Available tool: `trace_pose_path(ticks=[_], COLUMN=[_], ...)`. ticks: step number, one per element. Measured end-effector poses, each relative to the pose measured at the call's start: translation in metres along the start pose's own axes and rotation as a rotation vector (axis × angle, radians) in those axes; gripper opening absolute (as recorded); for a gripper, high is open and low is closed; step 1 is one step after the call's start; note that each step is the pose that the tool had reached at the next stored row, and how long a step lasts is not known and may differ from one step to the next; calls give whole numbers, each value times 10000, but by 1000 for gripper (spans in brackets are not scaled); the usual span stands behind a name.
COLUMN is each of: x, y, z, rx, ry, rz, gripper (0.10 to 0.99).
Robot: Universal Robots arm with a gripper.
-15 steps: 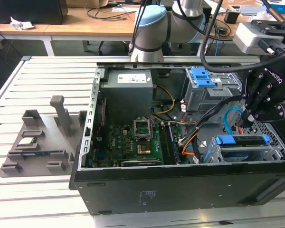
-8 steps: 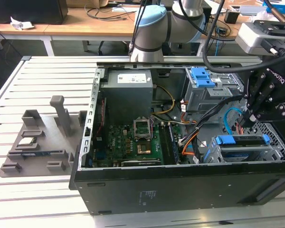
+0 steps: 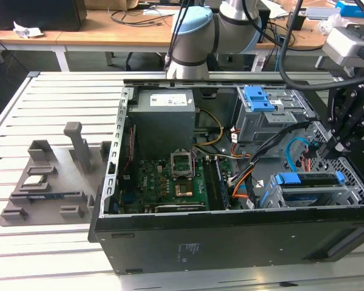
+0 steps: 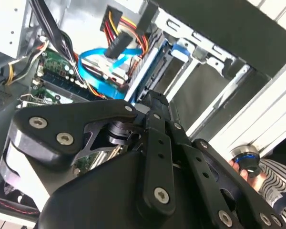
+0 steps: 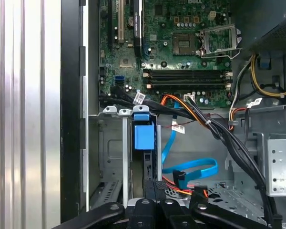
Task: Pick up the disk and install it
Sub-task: 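Insert the first disk wire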
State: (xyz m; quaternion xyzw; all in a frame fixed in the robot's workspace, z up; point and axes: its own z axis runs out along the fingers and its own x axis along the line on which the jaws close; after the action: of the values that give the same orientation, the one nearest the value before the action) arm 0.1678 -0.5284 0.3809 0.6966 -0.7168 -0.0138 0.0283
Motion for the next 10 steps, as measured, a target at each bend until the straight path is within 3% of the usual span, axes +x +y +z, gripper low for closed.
trace_pose_path(ticks=[3,4,5,6,10], x=[-82,-146,-278,-320,-359], y=[-64,-102,-140,-157,-201], z=[2,7,44,57,79], rx=[-4,-8,-22,-28,-37], ry=[7,13,18,18,21], rz=[1,1,1,1,1], gripper=[106,106,106,106,106])
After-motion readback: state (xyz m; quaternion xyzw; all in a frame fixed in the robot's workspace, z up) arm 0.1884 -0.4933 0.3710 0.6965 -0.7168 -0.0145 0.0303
